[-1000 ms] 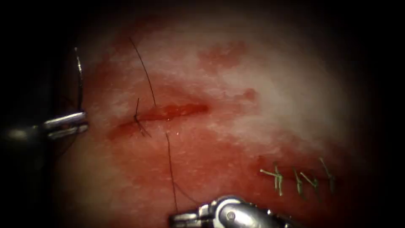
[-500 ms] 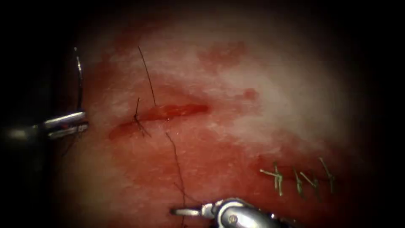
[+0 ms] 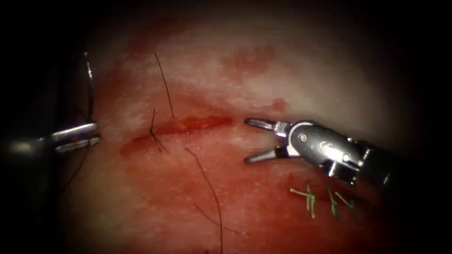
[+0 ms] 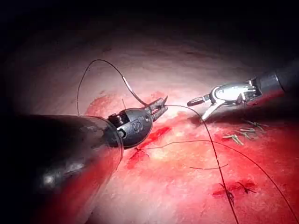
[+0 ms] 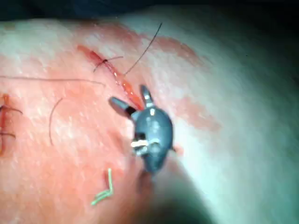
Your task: Wound Closure
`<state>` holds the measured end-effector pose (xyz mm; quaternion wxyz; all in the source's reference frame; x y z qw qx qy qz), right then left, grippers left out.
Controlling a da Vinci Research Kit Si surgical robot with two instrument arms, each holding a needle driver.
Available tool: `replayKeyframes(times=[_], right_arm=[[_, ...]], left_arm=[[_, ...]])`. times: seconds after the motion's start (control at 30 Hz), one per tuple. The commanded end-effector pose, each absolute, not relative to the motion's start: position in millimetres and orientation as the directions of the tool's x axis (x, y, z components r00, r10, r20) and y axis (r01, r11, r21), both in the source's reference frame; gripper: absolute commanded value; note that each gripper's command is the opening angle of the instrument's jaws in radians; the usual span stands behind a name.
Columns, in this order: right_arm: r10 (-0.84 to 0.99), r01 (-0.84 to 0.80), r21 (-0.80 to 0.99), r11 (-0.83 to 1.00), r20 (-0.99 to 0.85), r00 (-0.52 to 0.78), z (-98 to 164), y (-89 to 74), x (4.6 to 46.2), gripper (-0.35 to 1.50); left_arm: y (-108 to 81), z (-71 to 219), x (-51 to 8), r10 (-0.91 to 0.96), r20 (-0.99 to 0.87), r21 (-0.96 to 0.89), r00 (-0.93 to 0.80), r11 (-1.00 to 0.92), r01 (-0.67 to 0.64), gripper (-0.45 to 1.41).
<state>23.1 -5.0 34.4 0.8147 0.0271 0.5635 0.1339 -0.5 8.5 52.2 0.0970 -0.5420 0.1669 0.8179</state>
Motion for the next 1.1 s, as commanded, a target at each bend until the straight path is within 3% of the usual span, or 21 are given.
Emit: replayKeyframes(times=[0.03, 0.07, 0.27, 0.37, 0.63, 1.1], right_arm=[[0.25, -0.193, 0.196, 0.962, -0.914, 0.321, 35.9, -3.1, 24.4, 1.11], [0.256, -0.188, 0.205, 0.961, -0.915, 0.312, 36.5, -2.7, 24.6, 1.08], [0.529, -0.232, 0.484, 0.844, -0.822, 0.208, 39.6, -1.3, 27.6, 0.46], [0.604, -0.266, 0.552, 0.79, -0.776, 0.182, 40.5, -0.7, 29.6, 0.32], [0.806, -0.311, 0.754, 0.579, -0.588, 0.074, 42.1, 0.7, 34.6, 0.24], [0.835, -0.313, 0.786, 0.534, -0.549, 0.045, 44.7, 2.2, 38.1, 0.27]], left_arm=[[8.7, 52.8, -1.0, -0.023, -0.919, 0.169, -0.393, -0.925, -0.34, -0.45], [8.7, 52.8, -1.0, -0.023, -0.919, 0.169, -0.393, -0.925, -0.34, -0.45], [8.7, 52.8, -1.1, -0.018, -0.92, 0.164, -0.391, -0.925, -0.342, -0.45], [8.7, 52.8, -1.1, -0.018, -0.92, 0.164, -0.391, -0.925, -0.343, -0.45], [8.6, 52.8, -1.1, -0.018, -0.92, 0.164, -0.392, -0.925, -0.343, -0.45], [8.6, 52.9, -1.0, -0.013, -0.915, 0.167, -0.404, -0.923, -0.348, -0.45]])
